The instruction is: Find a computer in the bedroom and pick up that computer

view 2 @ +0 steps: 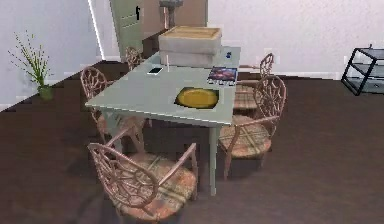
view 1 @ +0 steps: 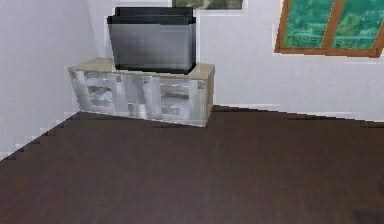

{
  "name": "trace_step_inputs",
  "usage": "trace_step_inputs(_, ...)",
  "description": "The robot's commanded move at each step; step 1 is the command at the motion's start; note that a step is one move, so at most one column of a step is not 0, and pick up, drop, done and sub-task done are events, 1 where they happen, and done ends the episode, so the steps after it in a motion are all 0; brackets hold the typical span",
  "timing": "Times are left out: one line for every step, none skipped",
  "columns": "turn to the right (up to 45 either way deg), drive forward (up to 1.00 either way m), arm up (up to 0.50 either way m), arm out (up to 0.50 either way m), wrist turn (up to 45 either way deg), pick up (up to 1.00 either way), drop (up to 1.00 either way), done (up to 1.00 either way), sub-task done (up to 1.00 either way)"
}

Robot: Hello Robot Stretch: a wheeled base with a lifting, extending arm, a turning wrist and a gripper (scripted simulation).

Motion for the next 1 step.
trace_step_inputs(21.0, 0.00, 0.00, 0.00, 0.0, 0.00, 0.00, 0.00, 0.00)
